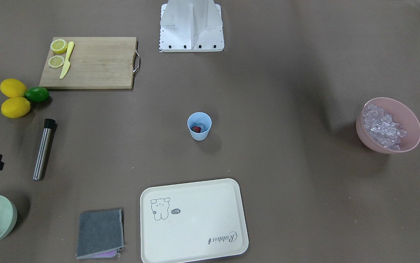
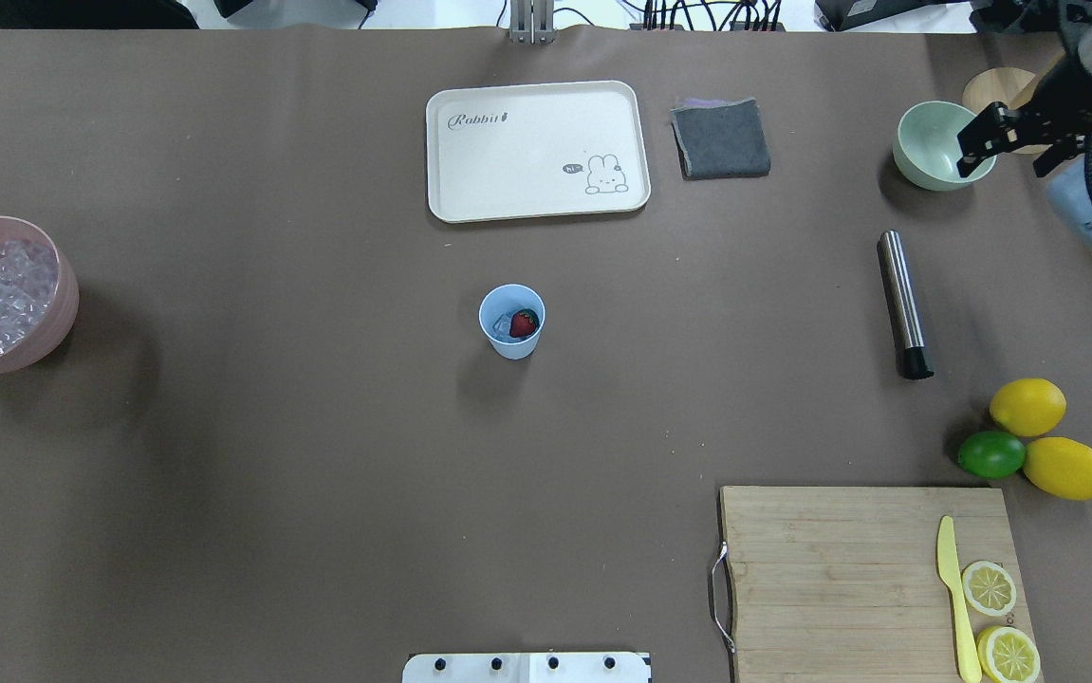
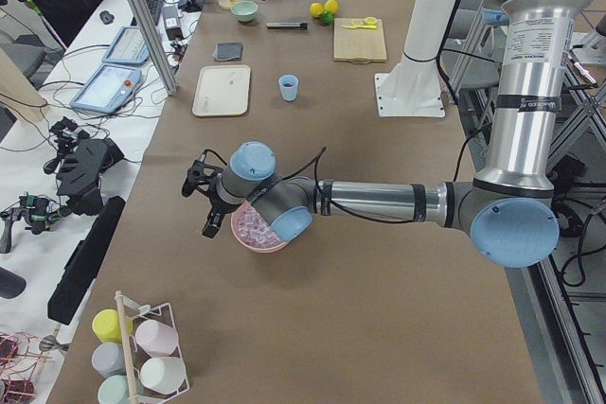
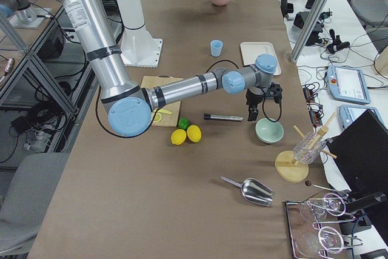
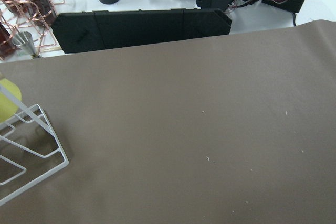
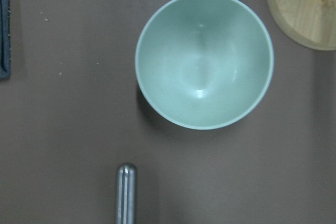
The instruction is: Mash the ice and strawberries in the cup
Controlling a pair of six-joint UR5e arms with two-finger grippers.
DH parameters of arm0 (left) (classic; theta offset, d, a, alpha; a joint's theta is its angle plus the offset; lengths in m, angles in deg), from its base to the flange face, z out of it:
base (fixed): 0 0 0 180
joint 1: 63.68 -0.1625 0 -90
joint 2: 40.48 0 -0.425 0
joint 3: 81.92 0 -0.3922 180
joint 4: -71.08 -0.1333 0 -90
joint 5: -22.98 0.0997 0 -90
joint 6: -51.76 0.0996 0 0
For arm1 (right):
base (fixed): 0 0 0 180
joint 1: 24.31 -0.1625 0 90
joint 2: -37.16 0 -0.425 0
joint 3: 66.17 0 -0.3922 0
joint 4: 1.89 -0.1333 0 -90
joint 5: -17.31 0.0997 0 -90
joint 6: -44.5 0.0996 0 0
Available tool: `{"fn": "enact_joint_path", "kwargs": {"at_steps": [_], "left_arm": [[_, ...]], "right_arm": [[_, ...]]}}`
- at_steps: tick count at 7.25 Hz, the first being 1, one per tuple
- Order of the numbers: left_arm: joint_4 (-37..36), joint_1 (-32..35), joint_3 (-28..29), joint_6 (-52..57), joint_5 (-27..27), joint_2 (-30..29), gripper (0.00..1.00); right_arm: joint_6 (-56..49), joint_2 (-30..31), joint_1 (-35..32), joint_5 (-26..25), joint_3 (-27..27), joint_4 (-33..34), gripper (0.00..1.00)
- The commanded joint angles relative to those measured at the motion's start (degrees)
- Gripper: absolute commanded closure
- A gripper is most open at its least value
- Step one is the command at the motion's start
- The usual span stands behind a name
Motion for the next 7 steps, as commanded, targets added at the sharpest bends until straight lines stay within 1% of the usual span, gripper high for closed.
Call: {"fn": "enact_joint_path", "kwargs": {"at_steps": [1, 2, 4, 5, 6, 7], "left_arm": [[-0.2, 1.3, 0.5, 0.3, -1.5, 0.0, 0.02], [-0.2, 1.3, 0.5, 0.3, -1.1, -0.1, 0.02], [-0.6, 1.3, 0.7, 0.3, -0.9, -0.2, 0.02], [-1.7, 1.3, 1.4, 0.3, -1.2, -0.2, 0.02], [-4.2, 2.2, 1.4, 0.6, -1.7, -0.3, 0.02], [-5.9, 3.8, 1.4, 5.8, -2.4, -0.2, 0.02]], "right_arm": [[-18.5, 7.8, -8.5, 0.3, -9.3, 12.5, 0.00], [-23.5, 11.4, -12.4, 0.3, -10.6, 13.4, 0.00], [-32.7, 15.8, -18.7, -0.6, -9.6, 13.5, 0.00], [-33.5, 19.5, -20.0, -1.6, -8.9, 12.6, 0.00], [-32.9, 21.0, -21.0, -1.1, -8.2, 10.7, 0.00], [-32.9, 21.2, -21.1, -1.9, -8.3, 10.5, 0.00]]}}
